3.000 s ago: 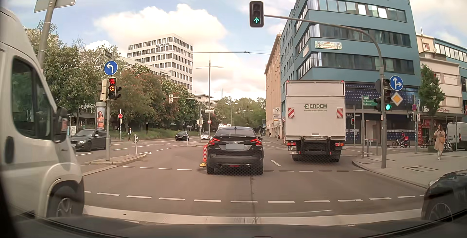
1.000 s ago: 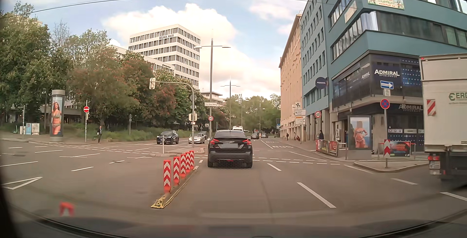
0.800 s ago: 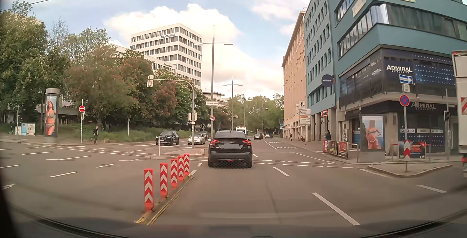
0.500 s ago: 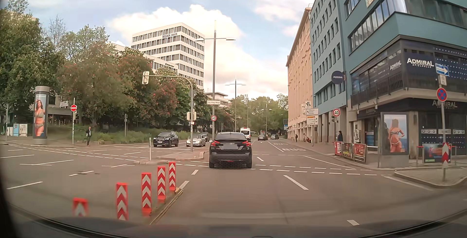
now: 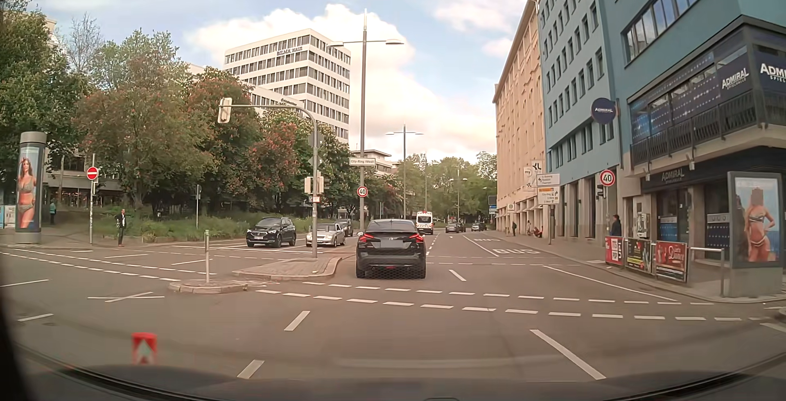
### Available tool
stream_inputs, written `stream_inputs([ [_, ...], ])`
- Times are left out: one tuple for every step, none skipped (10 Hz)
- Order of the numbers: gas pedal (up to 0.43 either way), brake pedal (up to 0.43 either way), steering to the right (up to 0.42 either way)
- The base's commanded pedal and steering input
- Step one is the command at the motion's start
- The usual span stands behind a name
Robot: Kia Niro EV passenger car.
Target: Follow the waypoints while adhering to traffic rules and regulations
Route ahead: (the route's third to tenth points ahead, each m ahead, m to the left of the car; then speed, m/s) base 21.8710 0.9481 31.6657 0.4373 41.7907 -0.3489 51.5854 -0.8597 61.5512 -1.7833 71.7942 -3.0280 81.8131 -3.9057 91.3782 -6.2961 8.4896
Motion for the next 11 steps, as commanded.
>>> stream_inputs([
  [0.22, 0.0, -0.019],
  [0.22, 0.0, -0.019],
  [0.209, 0.0, -0.018],
  [0.209, 0.0, -0.018],
  [0.209, 0.0, -0.018],
  [0.197, 0.0, -0.018],
  [0.197, 0.0, -0.018],
  [0.197, 0.0, -0.017],
  [0.189, 0.0, -0.014],
  [0.177, 0.0, -0.009],
  [0.169, 0.0, -0.004],
])
